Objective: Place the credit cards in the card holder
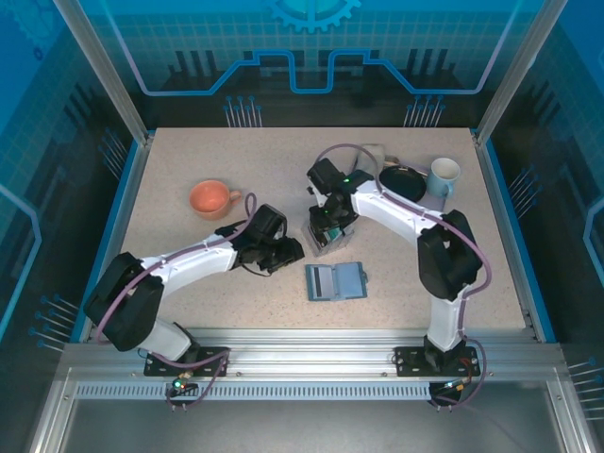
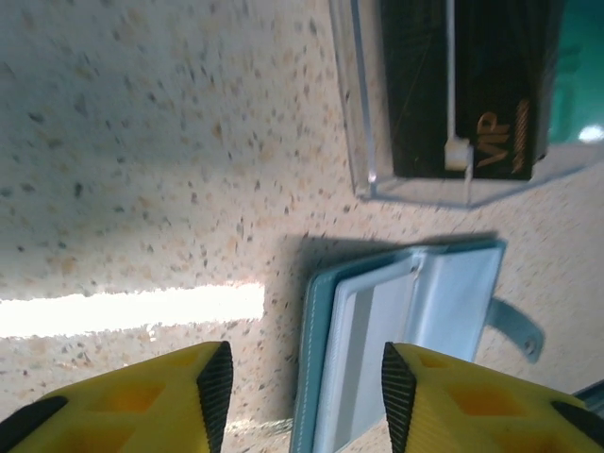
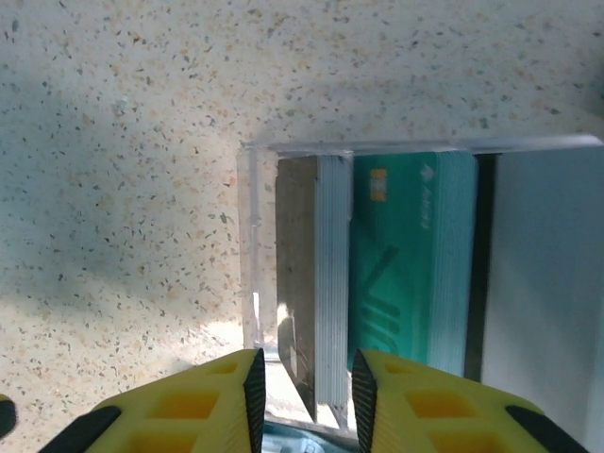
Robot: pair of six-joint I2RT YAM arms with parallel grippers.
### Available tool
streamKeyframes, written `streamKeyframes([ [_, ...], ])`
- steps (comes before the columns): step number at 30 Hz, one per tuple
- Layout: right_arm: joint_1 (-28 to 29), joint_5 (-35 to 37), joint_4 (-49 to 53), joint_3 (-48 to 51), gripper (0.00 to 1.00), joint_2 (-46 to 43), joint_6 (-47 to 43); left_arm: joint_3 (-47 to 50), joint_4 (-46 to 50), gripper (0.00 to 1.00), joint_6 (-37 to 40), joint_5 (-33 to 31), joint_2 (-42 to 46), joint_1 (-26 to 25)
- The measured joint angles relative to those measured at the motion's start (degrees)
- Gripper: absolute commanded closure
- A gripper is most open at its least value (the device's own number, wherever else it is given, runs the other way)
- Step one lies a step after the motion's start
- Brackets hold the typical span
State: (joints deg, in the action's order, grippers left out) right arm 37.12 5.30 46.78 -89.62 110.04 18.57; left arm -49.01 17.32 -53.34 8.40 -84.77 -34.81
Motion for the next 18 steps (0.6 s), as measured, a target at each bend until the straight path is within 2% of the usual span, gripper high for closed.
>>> streamKeyframes([
  [6,2.4,5.3,3.7,-5.4,0.64,4.6,-1.9,0.0,-0.4,0.5,-0.7,0.4,0.5,2.7],
  [18,3.9,12.5,6.6,-8.2,0.62,9.8,-3.0,3.7,-0.7,0.47,-2.1,-0.3,5.5,3.6],
])
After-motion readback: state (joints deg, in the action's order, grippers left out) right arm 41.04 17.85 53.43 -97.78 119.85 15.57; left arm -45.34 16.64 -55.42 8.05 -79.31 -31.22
